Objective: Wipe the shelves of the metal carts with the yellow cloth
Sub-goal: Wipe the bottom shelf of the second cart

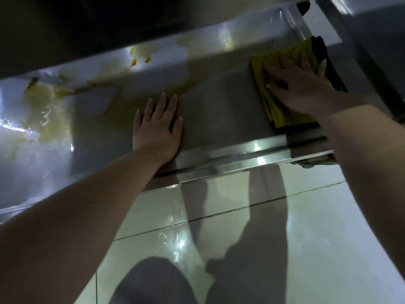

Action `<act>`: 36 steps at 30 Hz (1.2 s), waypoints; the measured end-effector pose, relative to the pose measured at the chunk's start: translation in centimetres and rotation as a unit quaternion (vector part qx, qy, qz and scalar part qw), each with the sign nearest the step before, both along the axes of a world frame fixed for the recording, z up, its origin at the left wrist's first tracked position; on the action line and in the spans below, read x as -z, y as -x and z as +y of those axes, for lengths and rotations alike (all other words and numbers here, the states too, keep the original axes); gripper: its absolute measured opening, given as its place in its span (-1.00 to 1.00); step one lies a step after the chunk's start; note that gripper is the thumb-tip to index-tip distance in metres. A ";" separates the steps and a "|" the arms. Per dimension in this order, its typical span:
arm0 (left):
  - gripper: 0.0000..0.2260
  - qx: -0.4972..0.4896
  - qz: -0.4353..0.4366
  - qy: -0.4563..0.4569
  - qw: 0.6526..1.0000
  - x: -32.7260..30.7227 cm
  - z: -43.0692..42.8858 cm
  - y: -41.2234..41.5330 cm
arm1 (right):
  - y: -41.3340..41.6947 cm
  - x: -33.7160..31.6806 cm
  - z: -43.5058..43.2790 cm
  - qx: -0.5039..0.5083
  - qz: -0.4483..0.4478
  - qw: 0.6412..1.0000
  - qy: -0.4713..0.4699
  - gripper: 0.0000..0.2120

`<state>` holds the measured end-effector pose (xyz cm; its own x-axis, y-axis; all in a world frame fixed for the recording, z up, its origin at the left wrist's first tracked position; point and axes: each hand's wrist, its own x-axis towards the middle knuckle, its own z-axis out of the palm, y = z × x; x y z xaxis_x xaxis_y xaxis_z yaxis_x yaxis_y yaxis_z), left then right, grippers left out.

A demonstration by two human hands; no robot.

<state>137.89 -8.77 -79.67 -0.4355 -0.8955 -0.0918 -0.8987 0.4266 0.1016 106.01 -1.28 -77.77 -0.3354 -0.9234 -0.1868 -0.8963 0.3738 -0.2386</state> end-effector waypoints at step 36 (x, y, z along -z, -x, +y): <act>-0.49 -0.044 -0.008 0.002 0.999 0.3 -0.7 -0.4 | -16.9 1.2 -6.3 -0.127 0.047 0.990 0.043 -0.49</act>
